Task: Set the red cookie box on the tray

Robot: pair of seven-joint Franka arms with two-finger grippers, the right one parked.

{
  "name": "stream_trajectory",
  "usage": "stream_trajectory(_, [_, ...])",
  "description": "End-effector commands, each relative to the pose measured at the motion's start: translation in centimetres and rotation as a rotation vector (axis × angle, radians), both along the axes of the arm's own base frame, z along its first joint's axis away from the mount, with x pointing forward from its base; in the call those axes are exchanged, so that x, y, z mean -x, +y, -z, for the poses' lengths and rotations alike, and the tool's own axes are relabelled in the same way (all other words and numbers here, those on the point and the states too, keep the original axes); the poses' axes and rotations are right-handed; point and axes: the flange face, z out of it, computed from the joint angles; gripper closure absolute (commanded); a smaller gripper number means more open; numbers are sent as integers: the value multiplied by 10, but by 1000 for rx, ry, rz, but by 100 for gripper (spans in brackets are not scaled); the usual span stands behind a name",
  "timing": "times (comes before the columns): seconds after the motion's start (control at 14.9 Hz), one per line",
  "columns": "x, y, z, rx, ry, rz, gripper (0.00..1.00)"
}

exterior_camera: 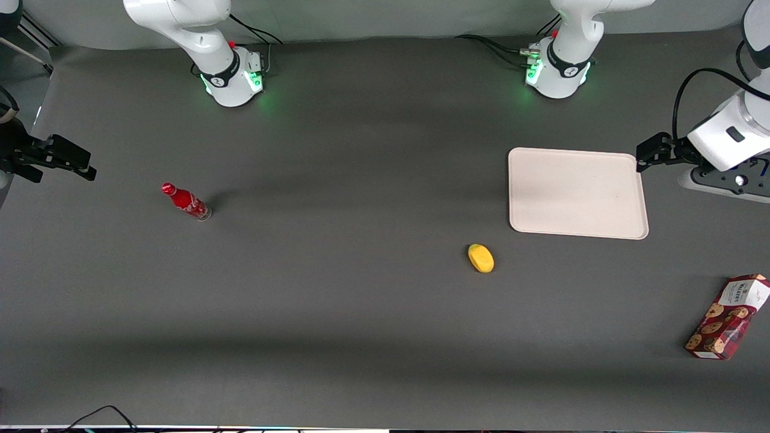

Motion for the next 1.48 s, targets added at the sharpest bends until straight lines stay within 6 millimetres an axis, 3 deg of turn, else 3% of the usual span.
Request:
stream_trajectory(0.0, [3,-4,-6,-6,27,-12,0])
stream_trajectory(0.94, [-5,-4,-5,-5,7,-1,0])
stream_trajectory(1.07, [-11,13,-14,-2,-16,-31,0])
stream_trajectory(1.21, [-33,32,-8,-4,-20,-42,0])
stream_trajectory(1.41, [-63,81,1,10,-30,77,0])
